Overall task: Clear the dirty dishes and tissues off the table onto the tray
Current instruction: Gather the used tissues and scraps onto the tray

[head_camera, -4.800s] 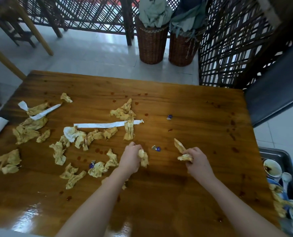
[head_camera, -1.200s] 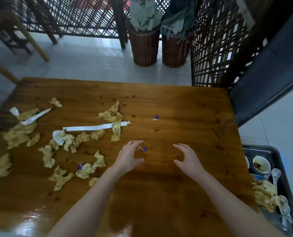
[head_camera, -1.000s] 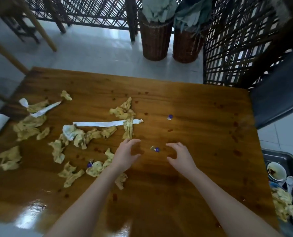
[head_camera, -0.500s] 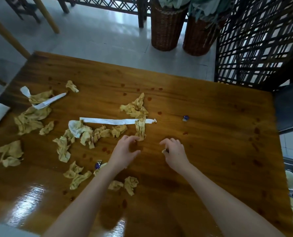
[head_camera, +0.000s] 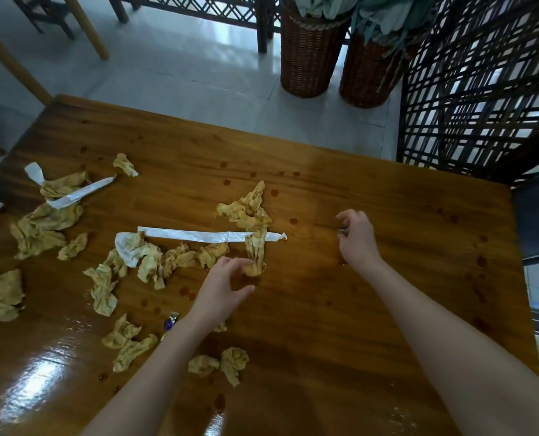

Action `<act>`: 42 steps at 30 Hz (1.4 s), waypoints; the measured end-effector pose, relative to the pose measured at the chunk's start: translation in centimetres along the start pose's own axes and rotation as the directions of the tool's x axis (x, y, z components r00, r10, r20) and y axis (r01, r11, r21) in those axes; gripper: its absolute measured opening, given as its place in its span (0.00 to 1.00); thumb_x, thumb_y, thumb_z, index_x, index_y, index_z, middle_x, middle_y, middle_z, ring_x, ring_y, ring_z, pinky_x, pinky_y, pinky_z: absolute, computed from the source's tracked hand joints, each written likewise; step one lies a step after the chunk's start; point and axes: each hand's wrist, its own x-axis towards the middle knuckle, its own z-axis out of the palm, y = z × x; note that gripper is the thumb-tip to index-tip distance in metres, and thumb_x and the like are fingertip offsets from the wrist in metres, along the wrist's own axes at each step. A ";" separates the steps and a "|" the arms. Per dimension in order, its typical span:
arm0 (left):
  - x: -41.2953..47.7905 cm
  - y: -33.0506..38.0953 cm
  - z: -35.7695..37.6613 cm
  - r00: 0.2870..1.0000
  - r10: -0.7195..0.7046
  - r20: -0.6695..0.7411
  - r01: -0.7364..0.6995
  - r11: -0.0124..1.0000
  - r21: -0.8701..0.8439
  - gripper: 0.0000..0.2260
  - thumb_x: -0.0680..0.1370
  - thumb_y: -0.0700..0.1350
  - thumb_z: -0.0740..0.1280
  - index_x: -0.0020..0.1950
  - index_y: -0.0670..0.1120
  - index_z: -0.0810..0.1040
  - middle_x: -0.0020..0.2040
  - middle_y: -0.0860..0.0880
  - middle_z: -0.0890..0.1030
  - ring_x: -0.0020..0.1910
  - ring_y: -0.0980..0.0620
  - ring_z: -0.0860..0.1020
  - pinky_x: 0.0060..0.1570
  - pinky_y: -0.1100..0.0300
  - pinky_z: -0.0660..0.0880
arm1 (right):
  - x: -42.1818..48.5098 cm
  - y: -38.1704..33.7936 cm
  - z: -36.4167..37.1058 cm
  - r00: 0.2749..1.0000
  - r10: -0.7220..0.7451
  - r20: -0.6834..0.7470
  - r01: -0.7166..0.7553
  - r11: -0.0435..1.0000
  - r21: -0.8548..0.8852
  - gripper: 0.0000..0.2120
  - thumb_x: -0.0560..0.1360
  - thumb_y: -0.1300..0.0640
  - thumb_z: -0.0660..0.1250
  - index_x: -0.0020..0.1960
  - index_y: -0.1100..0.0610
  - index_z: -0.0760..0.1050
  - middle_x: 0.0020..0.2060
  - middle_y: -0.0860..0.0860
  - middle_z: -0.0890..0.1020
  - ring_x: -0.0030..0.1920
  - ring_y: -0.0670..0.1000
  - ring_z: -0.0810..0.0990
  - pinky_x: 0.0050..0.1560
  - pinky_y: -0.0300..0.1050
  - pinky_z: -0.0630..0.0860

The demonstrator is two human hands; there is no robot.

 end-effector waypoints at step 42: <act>-14.4 -3.6 -5.6 0.977 -0.119 -0.178 0.112 0.993 -0.049 0.20 0.73 0.48 0.74 0.63 0.54 0.75 0.55 0.56 0.72 0.54 0.59 0.72 0.52 0.70 0.68 | -10.0 -7.6 7.4 0.953 -0.244 0.178 0.245 0.969 0.018 0.12 0.74 0.67 0.67 0.56 0.56 0.78 0.50 0.47 0.72 0.49 0.49 0.75 0.50 0.38 0.72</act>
